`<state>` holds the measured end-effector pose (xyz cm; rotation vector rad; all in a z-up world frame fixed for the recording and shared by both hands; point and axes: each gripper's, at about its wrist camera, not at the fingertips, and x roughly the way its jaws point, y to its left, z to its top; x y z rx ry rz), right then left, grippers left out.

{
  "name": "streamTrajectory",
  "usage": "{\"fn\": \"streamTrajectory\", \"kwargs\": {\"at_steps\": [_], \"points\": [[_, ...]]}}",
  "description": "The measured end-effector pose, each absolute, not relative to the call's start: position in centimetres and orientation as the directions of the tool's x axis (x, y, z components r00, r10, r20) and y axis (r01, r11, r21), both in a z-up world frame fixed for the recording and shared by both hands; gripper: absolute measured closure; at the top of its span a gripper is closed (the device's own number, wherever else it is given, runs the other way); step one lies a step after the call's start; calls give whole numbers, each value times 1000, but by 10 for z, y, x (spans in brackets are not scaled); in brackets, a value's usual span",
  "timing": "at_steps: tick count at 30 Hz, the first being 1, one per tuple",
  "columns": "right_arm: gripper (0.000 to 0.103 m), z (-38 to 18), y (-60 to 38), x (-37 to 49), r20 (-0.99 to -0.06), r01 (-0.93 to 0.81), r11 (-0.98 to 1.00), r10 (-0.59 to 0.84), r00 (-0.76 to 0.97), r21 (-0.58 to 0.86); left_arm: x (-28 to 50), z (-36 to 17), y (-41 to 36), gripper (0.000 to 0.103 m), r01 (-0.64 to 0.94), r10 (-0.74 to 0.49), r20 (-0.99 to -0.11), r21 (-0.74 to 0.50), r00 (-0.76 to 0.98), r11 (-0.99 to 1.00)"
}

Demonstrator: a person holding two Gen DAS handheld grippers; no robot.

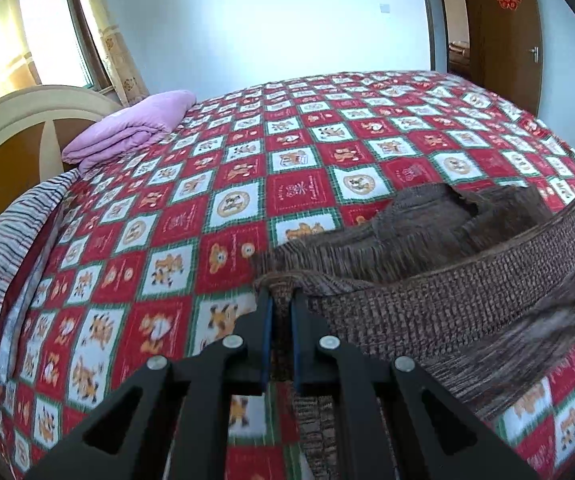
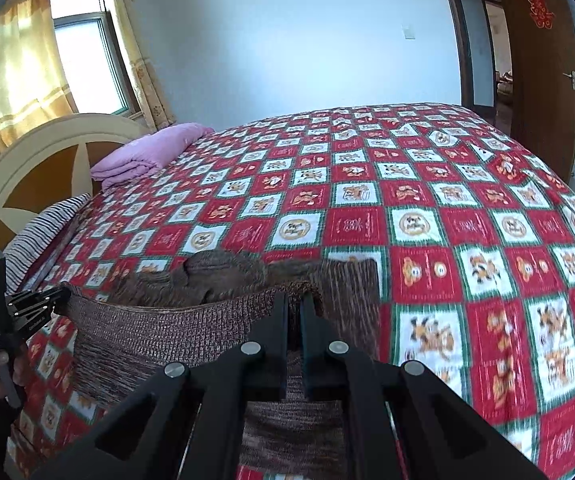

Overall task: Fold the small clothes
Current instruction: 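Open both tools to release the folded hem and withdraw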

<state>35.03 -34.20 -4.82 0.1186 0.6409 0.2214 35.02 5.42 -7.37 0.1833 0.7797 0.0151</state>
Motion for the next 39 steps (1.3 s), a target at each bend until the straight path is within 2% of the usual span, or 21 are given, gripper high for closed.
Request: {"fn": "streamTrajectory", "kwargs": {"at_steps": [8,11,12,13,14,15,17,19,21,25,27,29,31,34,36,39], "points": [[99,-82,-330,427,-649,-123,984,176,740,127,415,-127,43,94,64,121,-765,207,633,976],[98,-109,-326,462,-698,-116,987,159,698,109,426,-143,40,86,46,174,-762,257,623,965],[98,-119,-327,473,-711,-90,991,132,691,96,426,-144,41,78,39,181,-761,262,623,964],[96,-123,-328,476,-715,-77,993,119,689,91,422,-142,43,75,37,178,-763,256,622,966],[91,-127,-329,478,-722,-68,993,113,682,92,417,-139,45,62,35,179,-760,256,625,966],[85,-131,-329,475,-730,-62,994,108,675,89,409,-136,46,42,36,183,-752,265,633,964],[54,-133,-324,465,-733,-85,994,104,672,64,390,-130,49,24,46,194,-719,299,667,953],[39,-131,-310,445,-733,-143,990,110,671,18,375,-132,48,21,82,195,-705,339,682,937],[36,-130,-288,425,-728,-228,972,124,674,-46,370,-140,44,14,128,197,-715,373,671,919],[36,-140,-249,415,-767,-349,922,101,633,-167,371,-149,36,13,135,210,-705,400,677,907],[36,-152,-232,426,-801,-390,894,63,595,-219,385,-148,34,8,119,216,-710,390,671,913],[36,-159,-223,452,-799,-369,879,-23,601,-302,402,-148,35,4,94,239,-706,398,666,913],[36,-148,-226,484,-746,-277,888,-104,658,-368,426,-144,44,4,1,320,-673,430,667,903],[36,-114,-250,510,-650,-67,941,-177,739,-333,451,-134,71,5,-106,339,-713,351,614,930],[36,-101,-266,508,-643,-44,965,-138,754,-259,452,-133,87,6,-141,331,-739,310,586,940],[36,-105,-277,489,-653,-80,960,-120,748,-268,438,-139,97,6,-136,331,-749,312,574,940]]}}
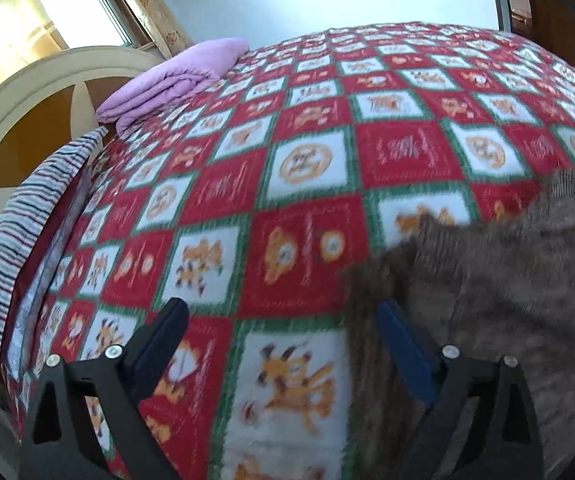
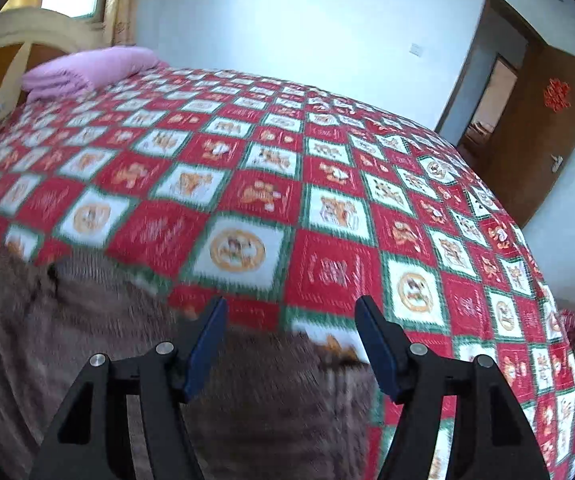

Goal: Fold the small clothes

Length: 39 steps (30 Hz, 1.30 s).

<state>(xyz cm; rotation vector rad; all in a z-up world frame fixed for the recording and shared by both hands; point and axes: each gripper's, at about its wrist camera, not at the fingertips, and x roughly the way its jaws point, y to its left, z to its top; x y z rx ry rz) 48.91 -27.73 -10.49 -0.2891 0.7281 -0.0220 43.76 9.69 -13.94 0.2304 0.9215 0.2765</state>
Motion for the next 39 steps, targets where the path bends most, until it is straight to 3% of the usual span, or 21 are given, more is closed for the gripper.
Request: {"fn": "streamTrajectory", "kwargs": {"at_steps": [8,10,13,21,24,28,31,33,36,39], "points": [[36,-124,-341,395,-716,-136,990,70,695,-35,356,-138,96,6,-90,230,-751,223,619,971],[38,-129,-349,382,-719,-128,992,73,691,-22,343,-138,90,6,-76,199,-746,196,636,978],[52,-131,-342,383,-724,-148,988,78,686,-34,336,-144,82,6,-72,191,-740,191,645,979],[52,-135,-236,422,-761,-361,932,215,613,-28,331,-161,73,1,-130,209,-733,164,647,978],[53,-167,-201,451,-834,-353,929,103,542,-114,330,-166,82,0,-151,186,-747,115,638,982],[54,-169,-197,496,-805,-229,964,31,593,-132,330,-170,84,0,-152,166,-758,89,630,984],[63,-169,-200,522,-808,-158,980,-4,590,-121,328,-170,83,0,-153,163,-751,84,640,985],[63,-163,-198,517,-805,-133,986,-4,593,-102,327,-170,86,0,-156,148,-752,60,642,986],[61,-144,-181,491,-773,-193,978,63,631,-78,328,-172,90,0,-155,122,-759,28,639,987],[61,-144,-138,467,-789,-381,924,243,564,12,328,-173,91,0,-155,115,-760,19,640,988]]}}
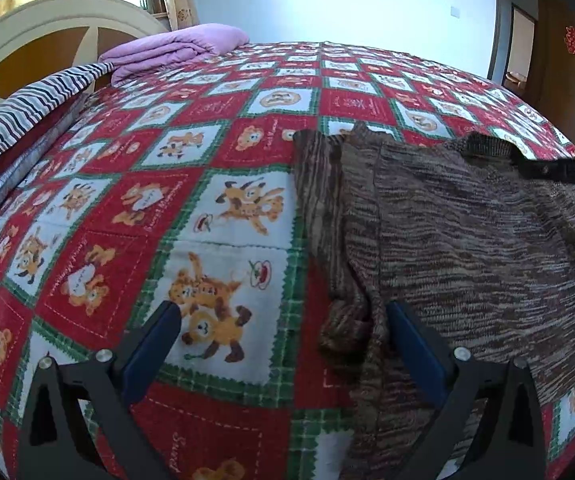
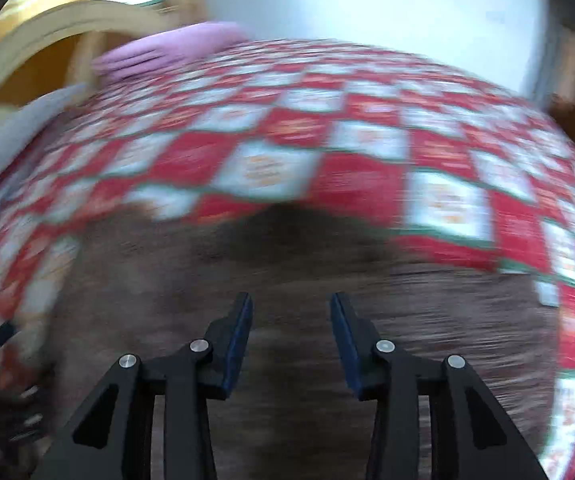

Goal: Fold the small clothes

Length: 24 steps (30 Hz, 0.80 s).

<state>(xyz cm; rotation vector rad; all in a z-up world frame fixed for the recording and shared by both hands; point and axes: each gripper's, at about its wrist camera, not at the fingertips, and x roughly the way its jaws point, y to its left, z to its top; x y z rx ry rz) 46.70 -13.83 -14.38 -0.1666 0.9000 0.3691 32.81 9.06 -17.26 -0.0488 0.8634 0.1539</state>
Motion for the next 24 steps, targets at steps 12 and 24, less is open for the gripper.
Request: {"fn": "streamTrajectory", "kwargs": {"at_steps": [12,24], "points": [[59,-153,-155,463,-766,-284,959,172,619,-14,303,-176,92,0,-168,103,-778,-3,620,986],[59,-141,-359,322,-708,-59,988,141,692,139,289,-167,87,0,-120,60,-741,-27,669,992]]}}
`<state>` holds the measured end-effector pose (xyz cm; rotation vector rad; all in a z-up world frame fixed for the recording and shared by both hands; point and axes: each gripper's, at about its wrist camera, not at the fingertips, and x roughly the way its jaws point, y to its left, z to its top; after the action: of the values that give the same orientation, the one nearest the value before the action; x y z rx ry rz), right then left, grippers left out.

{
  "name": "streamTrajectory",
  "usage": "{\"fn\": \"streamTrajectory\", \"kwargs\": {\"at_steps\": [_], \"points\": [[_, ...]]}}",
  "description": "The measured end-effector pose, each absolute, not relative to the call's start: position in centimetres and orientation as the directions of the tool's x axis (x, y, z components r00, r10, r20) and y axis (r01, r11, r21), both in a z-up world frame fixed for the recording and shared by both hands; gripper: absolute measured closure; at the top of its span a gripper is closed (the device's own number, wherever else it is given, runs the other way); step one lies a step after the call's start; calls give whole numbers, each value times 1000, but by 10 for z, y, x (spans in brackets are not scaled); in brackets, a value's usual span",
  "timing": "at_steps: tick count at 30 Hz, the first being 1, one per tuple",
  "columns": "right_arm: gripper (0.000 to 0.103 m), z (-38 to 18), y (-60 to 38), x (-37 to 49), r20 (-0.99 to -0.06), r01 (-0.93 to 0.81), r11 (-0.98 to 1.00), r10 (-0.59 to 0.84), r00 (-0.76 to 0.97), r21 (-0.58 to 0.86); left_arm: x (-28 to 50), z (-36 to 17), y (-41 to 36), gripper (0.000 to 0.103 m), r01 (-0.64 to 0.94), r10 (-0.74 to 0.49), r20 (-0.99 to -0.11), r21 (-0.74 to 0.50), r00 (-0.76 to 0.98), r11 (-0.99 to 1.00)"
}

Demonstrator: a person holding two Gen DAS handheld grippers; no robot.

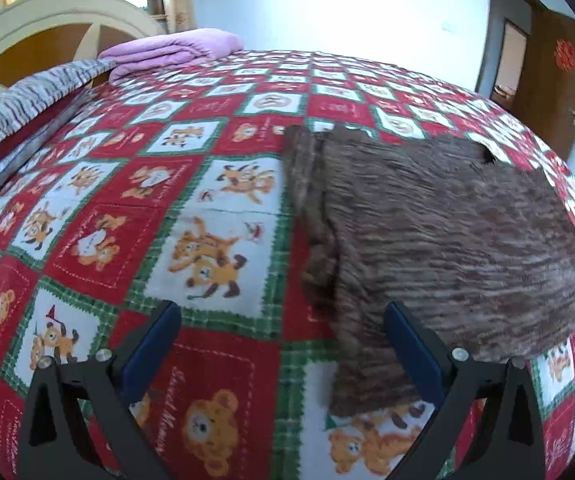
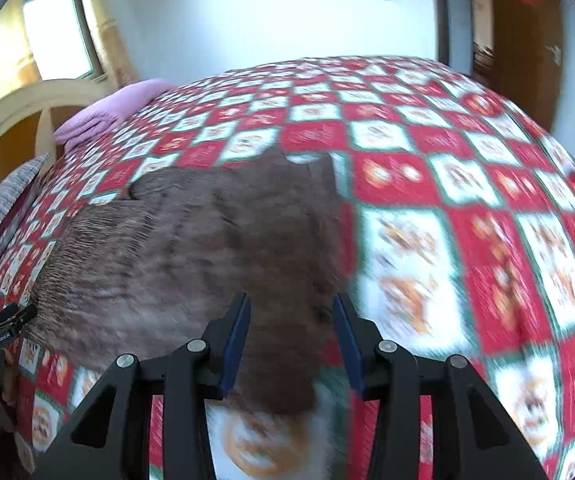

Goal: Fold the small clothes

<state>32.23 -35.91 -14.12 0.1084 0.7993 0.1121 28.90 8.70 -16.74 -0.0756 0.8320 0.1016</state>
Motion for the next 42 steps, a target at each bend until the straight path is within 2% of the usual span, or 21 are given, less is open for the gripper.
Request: {"fn": "streamTrajectory", "kwargs": {"at_steps": [3,4,5,6,7,10,11,12,13,18,22,24,25,26,29,36,39,42], "points": [[65,-153,-363,318,-720,-90,979,194,666,181,289,-168,77,4,-89,71,-743,16,665,996],[74,-154,-361,317,-714,-101,978,202,670,182,289,-168,75,5,-82,77,-743,29,665,996],[91,-155,-357,316,-709,-117,977,211,673,180,288,-168,74,7,-80,80,-742,36,666,996],[97,-156,-355,315,-714,-129,976,216,666,175,286,-167,73,10,-77,80,-740,39,668,996],[97,-159,-352,316,-727,-126,979,206,655,163,284,-167,73,12,-70,75,-740,39,669,997],[98,-164,-356,309,-742,-125,981,192,642,147,279,-167,71,29,-31,28,-737,10,676,999],[99,-165,-357,306,-742,-125,981,193,642,148,278,-167,70,42,-7,1,-737,-5,676,1000],[99,-165,-359,302,-740,-125,980,199,642,155,276,-167,69,49,13,-15,-737,-9,676,1000],[99,-164,-361,296,-737,-125,978,206,644,164,275,-167,66,50,21,-15,-735,-1,678,1000],[99,-173,-362,293,-751,-109,986,167,639,126,274,-167,66,50,28,-26,-735,-10,677,1000],[96,-169,-365,297,-739,-78,984,172,651,161,274,-169,69,51,27,-50,-747,-43,663,999],[78,-164,-363,296,-753,-32,991,120,647,130,270,-167,70,48,20,-47,-744,-45,667,999],[66,-160,-360,295,-751,-19,995,87,655,98,267,-167,73,45,5,-41,-741,-51,671,999],[63,-154,-355,293,-738,-16,998,60,672,67,265,-165,77,42,-11,-39,-735,-63,677,998],[62,-134,-333,286,-694,-80,996,86,715,42,257,-161,84,41,-15,-67,-717,-108,694,994],[62,-123,-239,306,-670,-338,938,298,680,74,262,-165,84,37,-55,-16,-742,-71,670,996],[62,-137,-186,320,-693,-440,895,361,624,71,263,-168,81,36,-51,11,-763,-30,646,998],[62,-160,-144,329,-735,-493,869,367,571,51,261,-171,77,35,-43,34,-769,9,639,999]]}}
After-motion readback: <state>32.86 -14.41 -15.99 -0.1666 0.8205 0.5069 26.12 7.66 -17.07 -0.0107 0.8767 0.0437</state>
